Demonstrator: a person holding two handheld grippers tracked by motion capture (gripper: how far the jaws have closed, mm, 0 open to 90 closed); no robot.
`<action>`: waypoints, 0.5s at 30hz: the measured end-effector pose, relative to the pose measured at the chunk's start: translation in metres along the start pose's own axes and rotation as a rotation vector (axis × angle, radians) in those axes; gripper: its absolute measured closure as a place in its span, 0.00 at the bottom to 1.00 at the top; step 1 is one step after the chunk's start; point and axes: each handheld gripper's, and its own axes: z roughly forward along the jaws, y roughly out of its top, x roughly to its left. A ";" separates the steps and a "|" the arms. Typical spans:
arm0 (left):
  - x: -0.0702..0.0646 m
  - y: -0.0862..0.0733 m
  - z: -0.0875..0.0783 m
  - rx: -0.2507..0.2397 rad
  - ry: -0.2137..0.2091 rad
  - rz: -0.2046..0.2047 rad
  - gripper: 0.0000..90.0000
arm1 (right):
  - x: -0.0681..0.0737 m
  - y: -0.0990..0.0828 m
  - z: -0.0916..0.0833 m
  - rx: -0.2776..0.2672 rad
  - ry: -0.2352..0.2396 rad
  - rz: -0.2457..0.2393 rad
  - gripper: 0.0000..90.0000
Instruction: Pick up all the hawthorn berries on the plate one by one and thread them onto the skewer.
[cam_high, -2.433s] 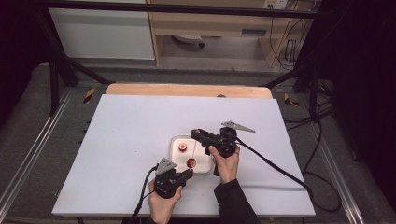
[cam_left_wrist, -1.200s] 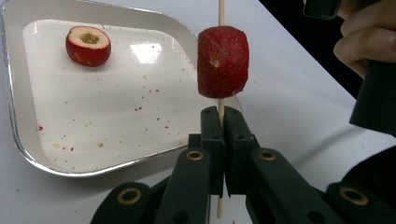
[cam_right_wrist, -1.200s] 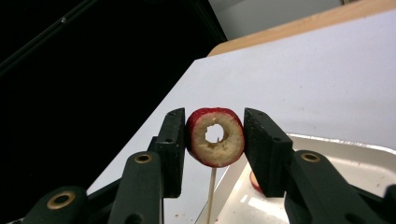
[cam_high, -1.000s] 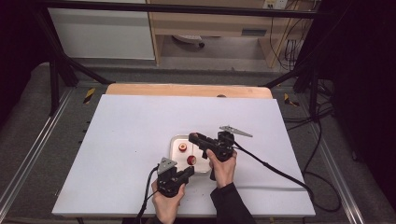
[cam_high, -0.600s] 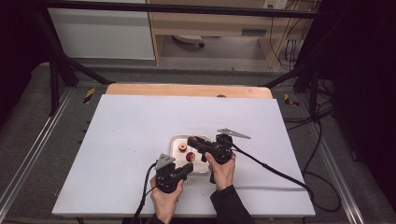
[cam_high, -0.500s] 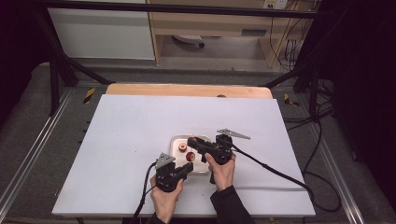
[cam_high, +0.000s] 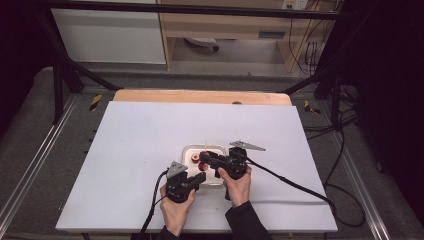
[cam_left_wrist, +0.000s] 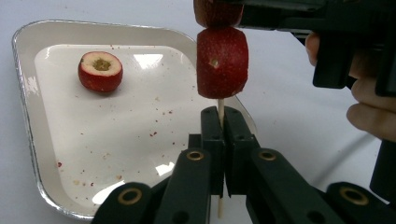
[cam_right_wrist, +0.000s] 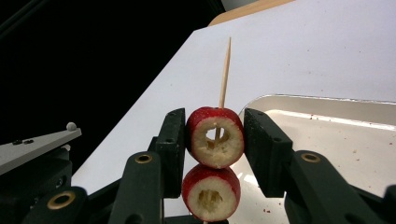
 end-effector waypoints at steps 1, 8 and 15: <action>0.001 0.000 -0.001 0.004 -0.004 0.007 0.98 | 0.000 0.000 -0.001 0.004 0.003 -0.007 0.67; 0.006 0.000 -0.007 0.034 0.017 0.072 0.98 | -0.002 0.009 -0.010 0.027 -0.037 -0.105 0.41; 0.010 0.000 -0.014 0.052 0.036 0.111 0.98 | -0.009 0.013 -0.019 0.122 -0.103 -0.237 0.18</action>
